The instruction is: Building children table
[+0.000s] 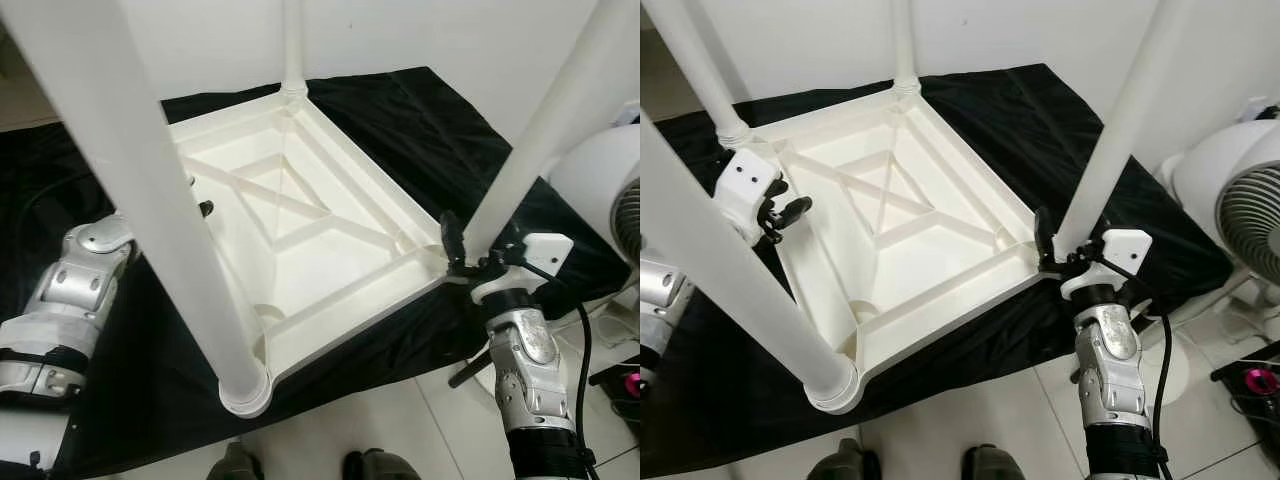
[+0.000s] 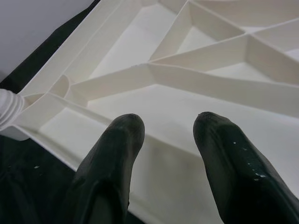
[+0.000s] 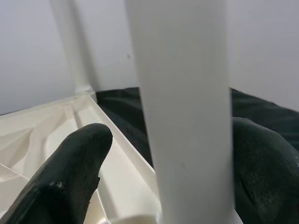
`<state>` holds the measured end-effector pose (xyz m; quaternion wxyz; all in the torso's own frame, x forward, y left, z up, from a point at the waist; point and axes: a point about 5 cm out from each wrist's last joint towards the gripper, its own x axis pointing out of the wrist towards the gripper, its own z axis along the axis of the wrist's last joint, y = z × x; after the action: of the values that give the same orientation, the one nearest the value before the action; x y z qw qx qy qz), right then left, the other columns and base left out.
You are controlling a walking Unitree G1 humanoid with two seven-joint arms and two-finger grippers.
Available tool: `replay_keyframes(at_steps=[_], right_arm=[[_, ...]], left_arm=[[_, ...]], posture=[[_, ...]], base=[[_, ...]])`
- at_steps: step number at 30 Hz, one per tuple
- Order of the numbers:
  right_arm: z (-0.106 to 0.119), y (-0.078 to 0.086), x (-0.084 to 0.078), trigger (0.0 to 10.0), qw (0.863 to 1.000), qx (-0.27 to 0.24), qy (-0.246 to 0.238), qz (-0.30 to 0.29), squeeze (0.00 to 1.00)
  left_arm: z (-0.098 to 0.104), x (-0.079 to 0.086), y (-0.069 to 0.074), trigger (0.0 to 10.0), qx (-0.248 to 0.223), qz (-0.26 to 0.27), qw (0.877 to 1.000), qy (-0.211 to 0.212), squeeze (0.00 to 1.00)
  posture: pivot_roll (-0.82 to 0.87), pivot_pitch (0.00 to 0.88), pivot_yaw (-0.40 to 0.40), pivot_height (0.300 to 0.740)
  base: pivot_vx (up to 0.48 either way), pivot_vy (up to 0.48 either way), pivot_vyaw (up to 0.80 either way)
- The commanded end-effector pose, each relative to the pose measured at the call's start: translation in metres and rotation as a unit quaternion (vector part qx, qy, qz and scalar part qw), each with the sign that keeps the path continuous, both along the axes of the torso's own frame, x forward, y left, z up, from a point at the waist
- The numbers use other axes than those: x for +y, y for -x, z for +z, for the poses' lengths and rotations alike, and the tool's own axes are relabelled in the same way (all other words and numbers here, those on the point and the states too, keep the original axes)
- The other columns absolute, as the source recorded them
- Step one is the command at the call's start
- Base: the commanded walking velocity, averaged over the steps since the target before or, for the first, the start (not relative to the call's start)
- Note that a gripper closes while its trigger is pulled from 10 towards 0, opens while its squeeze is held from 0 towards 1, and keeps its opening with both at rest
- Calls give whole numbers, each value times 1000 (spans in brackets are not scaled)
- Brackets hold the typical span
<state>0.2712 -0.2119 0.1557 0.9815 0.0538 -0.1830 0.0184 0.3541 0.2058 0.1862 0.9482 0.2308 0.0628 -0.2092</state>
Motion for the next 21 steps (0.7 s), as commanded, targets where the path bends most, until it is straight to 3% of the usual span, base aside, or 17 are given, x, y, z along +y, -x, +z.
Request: replay_keyframes(at_steps=[1, 5, 8, 11, 15, 16, 17, 19, 21], right_arm=[[2, 7, -6, 10000, 999, -11, -21, -21, 0], [7, 30, -3, 10000, 998, -10, -52, 14, 0], [7, 42, 2, 10000, 995, 3, -60, 76, 0], [6, 49, 9, 10000, 990, 16, -55, 130, 0], [6, 49, 9, 10000, 989, 17, -54, 134, 0], [3, 52, 14, 10000, 983, 39, -24, 180, 0], [3, 52, 14, 10000, 983, 39, -24, 180, 0], [-1, 53, 16, 10000, 969, 73, 20, 237, 0], [1, 49, 13, 10000, 966, 79, 37, 243, 0]], left_arm=[[1, 4, -3, 10000, -9, 15, 1000, -6, 0], [5, 9, -10, 10000, -12, 14, 1000, -11, 0], [6, 12, -14, 10000, -14, 15, 1000, -15, 0], [7, 13, -16, 10000, -16, 17, 1000, -20, 0], [7, 14, -17, 10000, -17, 18, 999, -21, 0], [8, 14, -18, 10000, -20, 20, 999, -25, 0], [8, 14, -18, 10000, -20, 20, 999, -25, 0], [9, 15, -21, 10000, -23, 25, 999, -32, 0], [9, 14, -22, 10000, -25, 28, 998, -43, 0]], posture=[[-99, 94, 91, 740], [-102, 97, 96, 740], [-98, 95, 94, 740], [-93, 92, 92, 740], [-93, 92, 92, 740], [-88, 89, 91, 740], [-88, 89, 91, 740], [-88, 89, 91, 740], [-88, 89, 91, 740]], base=[[0, 0, 0], [0, 0, 0], [0, 0, 0], [0, 0, 0], [0, 0, 0], [0, 0, 0], [0, 0, 0], [0, 0, 0], [0, 0, 0]])
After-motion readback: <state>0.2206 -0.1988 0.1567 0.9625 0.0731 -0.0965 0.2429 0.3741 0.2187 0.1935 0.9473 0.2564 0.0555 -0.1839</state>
